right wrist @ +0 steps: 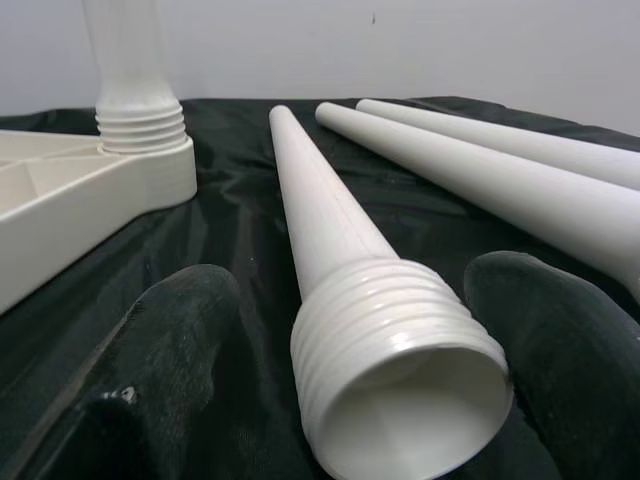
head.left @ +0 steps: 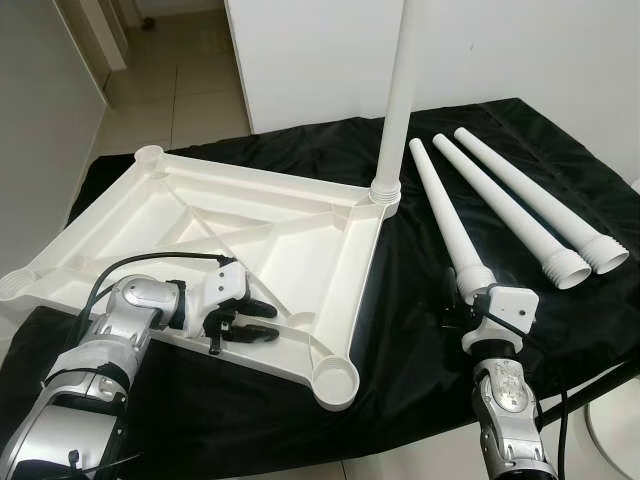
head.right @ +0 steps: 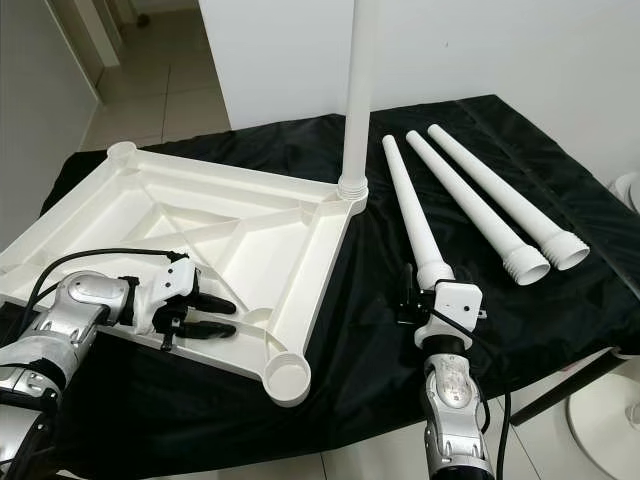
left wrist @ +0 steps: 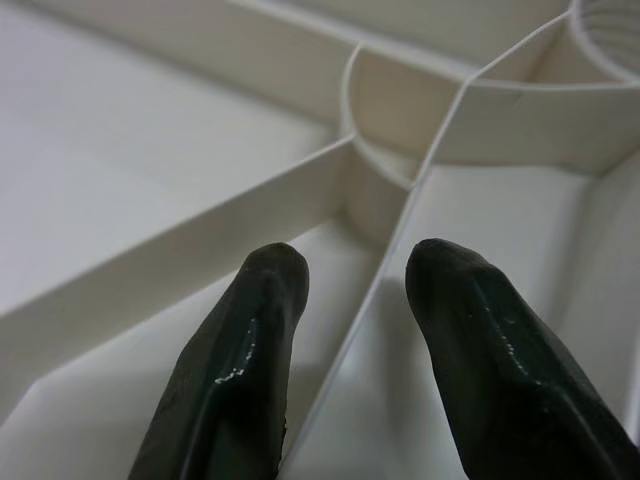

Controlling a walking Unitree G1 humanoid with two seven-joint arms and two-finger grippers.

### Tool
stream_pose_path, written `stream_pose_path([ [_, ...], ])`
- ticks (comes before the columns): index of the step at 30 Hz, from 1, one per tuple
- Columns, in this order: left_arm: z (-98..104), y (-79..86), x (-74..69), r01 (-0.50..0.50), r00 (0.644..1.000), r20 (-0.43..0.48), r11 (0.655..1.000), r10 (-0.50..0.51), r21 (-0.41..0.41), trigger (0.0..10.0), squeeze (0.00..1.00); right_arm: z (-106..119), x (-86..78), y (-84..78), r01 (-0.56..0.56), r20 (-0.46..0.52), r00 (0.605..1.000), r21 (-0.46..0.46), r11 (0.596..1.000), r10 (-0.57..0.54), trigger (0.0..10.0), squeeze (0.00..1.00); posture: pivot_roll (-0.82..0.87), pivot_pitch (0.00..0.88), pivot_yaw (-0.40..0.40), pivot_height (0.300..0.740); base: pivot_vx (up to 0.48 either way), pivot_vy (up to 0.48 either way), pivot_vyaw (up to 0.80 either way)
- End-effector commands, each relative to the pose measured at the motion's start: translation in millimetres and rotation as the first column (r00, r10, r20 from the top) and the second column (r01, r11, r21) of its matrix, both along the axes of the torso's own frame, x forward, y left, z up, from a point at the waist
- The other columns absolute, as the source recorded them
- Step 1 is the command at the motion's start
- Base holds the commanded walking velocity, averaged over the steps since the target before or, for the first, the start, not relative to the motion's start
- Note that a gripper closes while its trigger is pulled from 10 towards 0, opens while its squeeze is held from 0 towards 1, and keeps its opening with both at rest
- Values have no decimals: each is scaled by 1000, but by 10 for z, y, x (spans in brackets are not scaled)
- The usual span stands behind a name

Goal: Building children table

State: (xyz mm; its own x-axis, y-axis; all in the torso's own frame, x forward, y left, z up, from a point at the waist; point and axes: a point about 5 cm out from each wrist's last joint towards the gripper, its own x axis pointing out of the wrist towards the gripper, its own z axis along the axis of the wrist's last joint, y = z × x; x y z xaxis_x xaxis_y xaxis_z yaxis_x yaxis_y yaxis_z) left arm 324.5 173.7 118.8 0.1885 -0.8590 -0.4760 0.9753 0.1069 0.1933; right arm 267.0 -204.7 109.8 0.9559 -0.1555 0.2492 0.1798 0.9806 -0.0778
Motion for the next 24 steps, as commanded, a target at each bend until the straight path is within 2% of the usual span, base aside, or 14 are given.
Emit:
stream_pose_path([
  [1, 20, 181, 169, -358, 917, 176, 933, 359, -39, 10000, 0, -22, -4, 35, -11, -13, 1000, 6, 1000, 11, 10000, 0, -87, 59, 93, 740, 0, 0, 0],
  [4, 33, 223, 173, -355, 918, 182, 935, 353, -20, 10000, 0, -25, -6, 32, -10, -13, 1000, 6, 1000, 10, 10000, 0, -87, 55, 92, 740, 0, 0, 0],
  [6, 49, 290, 192, -382, 903, 217, 924, 371, 14, 10000, 0, -26, -7, 31, -9, -13, 1000, 5, 1000, 9, 10000, 0, -90, 53, 93, 740, 0, 0, 0],
  [11, 101, 404, 235, -446, 871, 241, 895, 428, 23, 10000, 0, -25, -6, 31, -8, -12, 1000, 6, 1000, 9, 10000, 0, -92, 49, 93, 740, 0, 0, 0],
  [15, 138, 452, 243, -458, 862, 250, 889, 441, 15, 10000, 0, -29, -2, 39, -12, -14, 1000, 7, 1000, 12, 10000, 0, -90, 46, 90, 740, 0, 0, 0],
  [16, 139, 456, 240, -460, 860, 250, 888, 444, 7, 9059, 0, -33, 0, 42, -14, -15, 1000, 7, 1000, 14, 10000, 0, -86, 40, 86, 740, 0, 0, 0],
  [17, 139, 456, 240, -460, 860, 250, 888, 444, 7, 9059, 0, -33, 0, 42, -14, -15, 1000, 7, 1000, 14, 10000, 0, -86, 40, 86, 740, 0, 0, 0],
  [18, 135, 457, 238, -462, 858, 253, 887, 447, 3, 3059, 0, -33, 9, 46, -17, -15, 1000, 7, 1000, 17, 10000, 0, -84, 36, 84, 740, 0, 0, 0],
  [19, 129, 454, 235, -463, 857, 256, 887, 447, 0, 0, 0, -30, 18, 49, -19, -15, 1000, 6, 1000, 19, 10000, 0, -84, 33, 82, 740, 0, 0, 0],
  [24, 123, 449, 230, -460, 856, 259, 888, 447, -8, 0, 0, -20, 35, 55, -24, -12, 1000, 5, 1000, 24, 10000, 0, -82, 29, 81, 740, 0, 0, 0],
])
